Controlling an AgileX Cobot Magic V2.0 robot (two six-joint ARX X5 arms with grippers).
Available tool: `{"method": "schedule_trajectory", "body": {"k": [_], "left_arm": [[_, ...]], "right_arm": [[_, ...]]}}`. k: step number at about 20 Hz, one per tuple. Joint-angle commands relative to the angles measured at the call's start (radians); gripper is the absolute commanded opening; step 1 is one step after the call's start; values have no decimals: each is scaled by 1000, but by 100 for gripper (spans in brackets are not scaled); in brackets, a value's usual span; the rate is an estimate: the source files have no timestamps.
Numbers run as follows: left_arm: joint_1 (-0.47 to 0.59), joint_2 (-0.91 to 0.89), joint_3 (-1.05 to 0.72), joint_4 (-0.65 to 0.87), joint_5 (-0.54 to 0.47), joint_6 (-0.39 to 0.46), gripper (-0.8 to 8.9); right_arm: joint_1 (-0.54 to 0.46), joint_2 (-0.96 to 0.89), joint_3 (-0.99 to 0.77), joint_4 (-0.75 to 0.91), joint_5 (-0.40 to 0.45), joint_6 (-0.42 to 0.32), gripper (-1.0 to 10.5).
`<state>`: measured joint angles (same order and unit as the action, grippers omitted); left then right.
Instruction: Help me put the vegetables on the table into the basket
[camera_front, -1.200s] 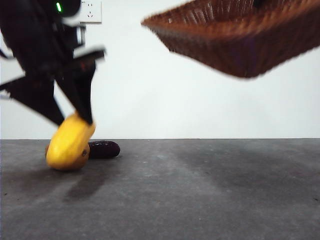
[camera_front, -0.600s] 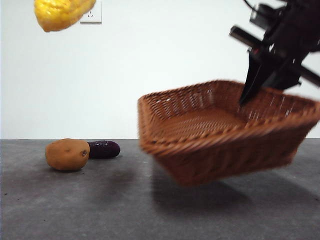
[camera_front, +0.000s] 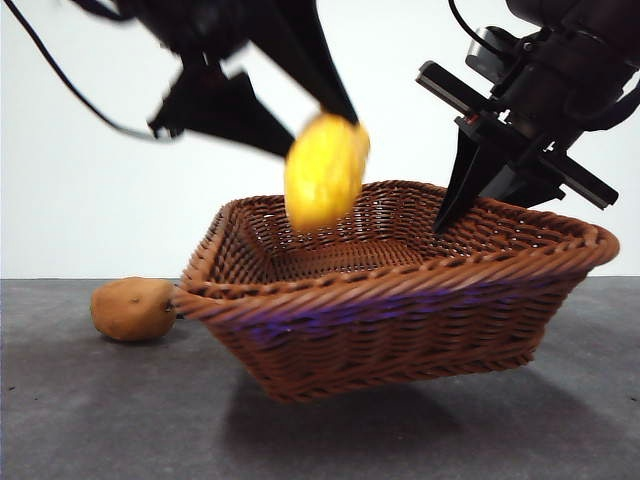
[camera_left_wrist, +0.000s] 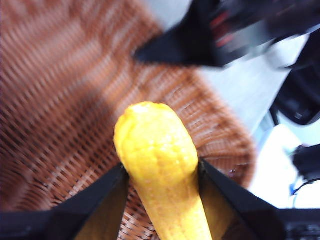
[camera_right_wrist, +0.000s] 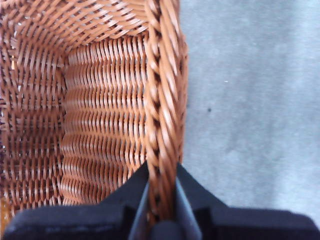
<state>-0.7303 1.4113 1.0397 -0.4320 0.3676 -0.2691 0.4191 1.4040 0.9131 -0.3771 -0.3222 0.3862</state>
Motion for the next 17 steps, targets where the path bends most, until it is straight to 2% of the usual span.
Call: {"method": "schedule_trajectory", "body": {"k": [1, 4, 7, 8, 10, 11, 17], "left_arm": [[-6, 65, -2, 14, -23, -12, -8], [-6, 118, -2, 41, -35, -27, -8], [-6, 126, -2, 22, -117, -42, 10], [-6, 126, -2, 14, -118, -42, 87], [-6, 126, -2, -10, -117, -41, 399], [-6, 126, -2, -27, -117, -40, 449], [-3, 115, -2, -52, -108, -41, 448]], "right_arm": [[2, 1, -2, 14, -11, 29, -16], [8, 1, -2, 14, -10, 29, -16], [20, 1, -2, 14, -11, 28, -16], [20, 1, -2, 14, -10, 28, -16], [20, 1, -2, 20, -8, 28, -16], [20, 1, -2, 21, 1, 28, -15], [20, 1, -2, 20, 13, 11, -15]]}}
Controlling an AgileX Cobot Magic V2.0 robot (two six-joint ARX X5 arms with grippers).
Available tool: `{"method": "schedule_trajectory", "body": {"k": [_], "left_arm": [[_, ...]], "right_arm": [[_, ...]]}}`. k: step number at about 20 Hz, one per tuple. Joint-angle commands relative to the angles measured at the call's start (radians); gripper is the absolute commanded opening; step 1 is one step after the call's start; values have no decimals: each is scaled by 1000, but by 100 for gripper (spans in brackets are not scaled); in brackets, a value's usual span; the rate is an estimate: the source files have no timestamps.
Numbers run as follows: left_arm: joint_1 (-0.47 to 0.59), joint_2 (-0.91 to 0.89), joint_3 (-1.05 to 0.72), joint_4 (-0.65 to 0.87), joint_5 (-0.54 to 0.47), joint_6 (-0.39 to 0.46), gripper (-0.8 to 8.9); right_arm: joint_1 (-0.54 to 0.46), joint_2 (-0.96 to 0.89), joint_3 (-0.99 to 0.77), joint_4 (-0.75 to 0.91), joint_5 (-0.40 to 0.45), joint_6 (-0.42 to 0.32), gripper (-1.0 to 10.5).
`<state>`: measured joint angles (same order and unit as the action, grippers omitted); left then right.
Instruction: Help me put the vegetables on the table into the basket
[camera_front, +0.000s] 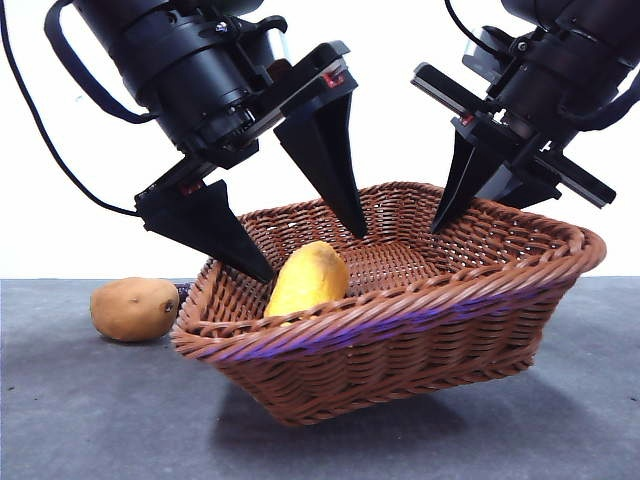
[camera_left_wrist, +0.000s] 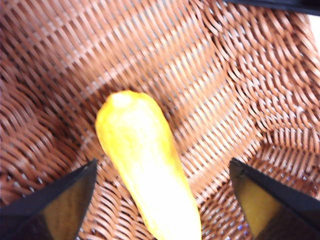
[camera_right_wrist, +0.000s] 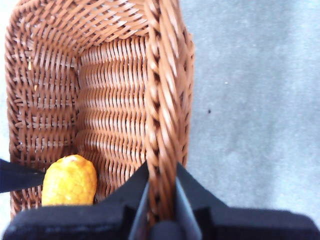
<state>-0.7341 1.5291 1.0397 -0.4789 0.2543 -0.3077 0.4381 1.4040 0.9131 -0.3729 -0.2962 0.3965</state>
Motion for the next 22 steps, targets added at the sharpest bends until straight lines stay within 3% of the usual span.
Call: {"method": "schedule_trajectory", "body": {"k": [1, 7, 11, 14, 17, 22], "left_arm": [[0, -11, -2, -5, 11, -3, 448], [91, -210, 0, -10, -6, -4, 448], [260, -324, 61, -166, -171, -2, 449], [416, -299, 102, -207, -171, -11, 449], [502, -215, 106, -215, -150, -76, 449], [513, 13, 155, -216, -91, -161, 449]], "right_arm": [[0, 1, -2, 13, -9, -7, -15], [-8, 1, -2, 11, 32, -32, -15], [-15, 0, -2, 21, 32, -43, -15], [-15, -1, -2, 45, 30, -46, -15], [-15, -1, -2, 53, 24, -67, -16], [-14, -2, -2, 4, -3, -103, -16]]}}
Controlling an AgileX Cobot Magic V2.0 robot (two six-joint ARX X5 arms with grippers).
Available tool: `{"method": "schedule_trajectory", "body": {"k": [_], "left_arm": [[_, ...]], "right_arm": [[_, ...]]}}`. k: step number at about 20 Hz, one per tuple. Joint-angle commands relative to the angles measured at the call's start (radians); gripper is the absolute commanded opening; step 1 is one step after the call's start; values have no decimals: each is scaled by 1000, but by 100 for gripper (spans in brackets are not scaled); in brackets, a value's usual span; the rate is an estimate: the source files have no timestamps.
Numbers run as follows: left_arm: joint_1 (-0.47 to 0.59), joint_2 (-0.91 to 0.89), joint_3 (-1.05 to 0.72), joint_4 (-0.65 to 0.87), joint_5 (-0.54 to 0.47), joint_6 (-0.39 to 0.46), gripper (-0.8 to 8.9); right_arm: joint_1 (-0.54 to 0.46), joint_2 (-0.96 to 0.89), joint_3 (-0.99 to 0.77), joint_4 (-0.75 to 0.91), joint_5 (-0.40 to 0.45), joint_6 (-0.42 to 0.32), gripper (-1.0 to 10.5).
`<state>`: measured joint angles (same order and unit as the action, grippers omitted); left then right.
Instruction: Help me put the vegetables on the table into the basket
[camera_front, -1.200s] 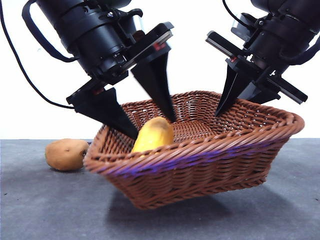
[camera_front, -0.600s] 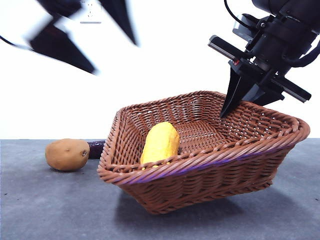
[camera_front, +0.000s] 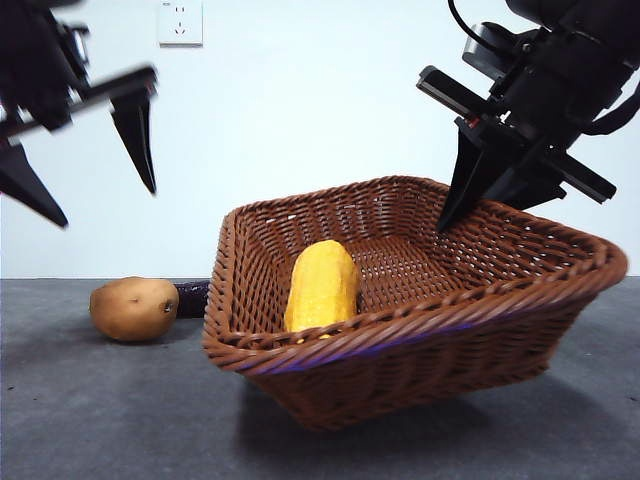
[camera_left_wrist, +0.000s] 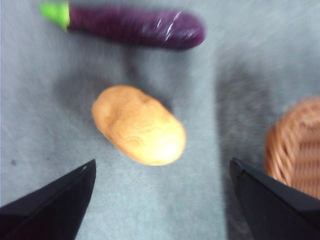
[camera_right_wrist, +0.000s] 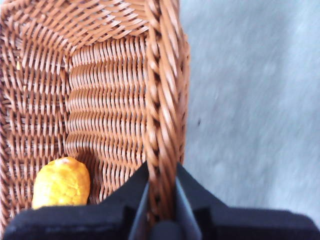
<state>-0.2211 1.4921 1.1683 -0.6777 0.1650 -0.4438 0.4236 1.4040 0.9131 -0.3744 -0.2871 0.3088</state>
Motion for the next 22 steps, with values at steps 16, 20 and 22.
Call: {"method": "schedule_trajectory", "body": {"k": [16, 20, 22], "left_arm": [[1, 412, 262, -153, -53, -135, 450], [-2, 442, 262, -141, -53, -156, 449], [-2, 444, 262, -139, -53, -155, 416]], "right_arm": [[0, -10, -2, 28, -12, -82, -16], [0, -10, -2, 30, -9, -94, -16], [0, -10, -2, 30, -8, -95, -16]]}}
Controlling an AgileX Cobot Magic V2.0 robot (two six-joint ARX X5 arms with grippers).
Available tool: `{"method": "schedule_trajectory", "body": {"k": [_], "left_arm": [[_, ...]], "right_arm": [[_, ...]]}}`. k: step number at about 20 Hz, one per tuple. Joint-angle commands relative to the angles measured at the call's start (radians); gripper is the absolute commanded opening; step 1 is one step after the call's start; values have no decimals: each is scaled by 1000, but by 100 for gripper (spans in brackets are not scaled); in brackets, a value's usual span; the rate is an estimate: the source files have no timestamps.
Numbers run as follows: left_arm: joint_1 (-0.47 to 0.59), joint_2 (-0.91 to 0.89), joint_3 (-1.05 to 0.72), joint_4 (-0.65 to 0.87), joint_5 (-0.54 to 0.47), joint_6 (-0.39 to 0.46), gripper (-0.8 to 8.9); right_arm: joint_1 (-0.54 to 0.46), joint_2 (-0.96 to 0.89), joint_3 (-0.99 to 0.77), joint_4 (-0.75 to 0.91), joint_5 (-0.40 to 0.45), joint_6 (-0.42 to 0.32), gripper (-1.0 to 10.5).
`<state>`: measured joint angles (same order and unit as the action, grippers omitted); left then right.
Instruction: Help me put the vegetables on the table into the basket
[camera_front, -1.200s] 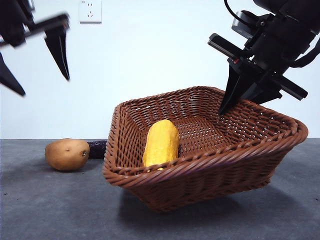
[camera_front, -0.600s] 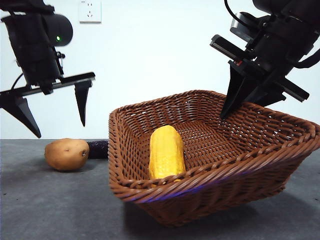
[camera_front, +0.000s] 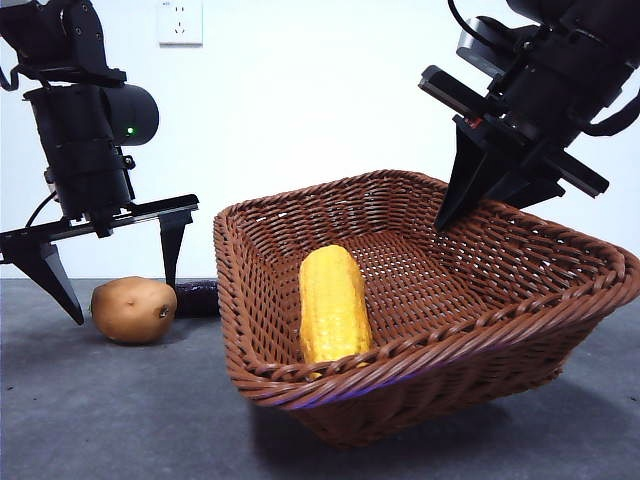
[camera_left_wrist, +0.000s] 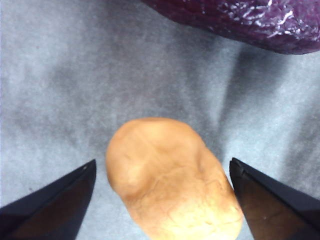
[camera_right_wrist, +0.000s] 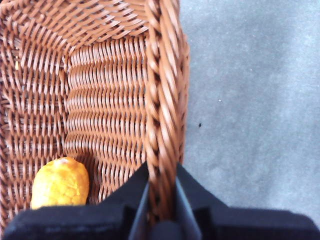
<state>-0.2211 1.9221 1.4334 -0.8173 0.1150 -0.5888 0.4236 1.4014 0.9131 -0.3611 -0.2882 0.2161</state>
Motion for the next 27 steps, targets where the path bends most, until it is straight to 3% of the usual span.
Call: {"method": "schedule_trajectory", "body": {"k": [1, 3, 4, 7, 9, 13, 18, 22, 27], "left_arm": [[-2, 14, -3, 0, -2, -10, 318], [-3, 14, -3, 0, 27, -1, 47], [-6, 14, -3, 2, 43, -2, -14], [-18, 14, -3, 22, 56, 47, -8], [-18, 3, -3, 43, 103, 149, -8], [13, -139, -3, 40, 103, 423, -8], [5, -463, -3, -1, 341, 623, -8], [-184, -637, -3, -8, 359, 616, -8], [-452, -558, -3, 21, 309, 619, -8]], "right_arm": [[0, -8, -2, 17, -7, -2, -16], [0, -8, -2, 17, -7, -2, -16], [0, -8, -2, 17, -7, -2, -16], [0, -8, -2, 7, -7, -1, -16], [0, -8, -2, -18, -2, 0, -16], [0, -7, -2, -36, 35, 39, -16], [1, 3, -2, 0, 34, 145, -16], [3, 24, -2, 82, 6, 230, -16], [3, 36, -2, 101, -31, 245, -16]]}}
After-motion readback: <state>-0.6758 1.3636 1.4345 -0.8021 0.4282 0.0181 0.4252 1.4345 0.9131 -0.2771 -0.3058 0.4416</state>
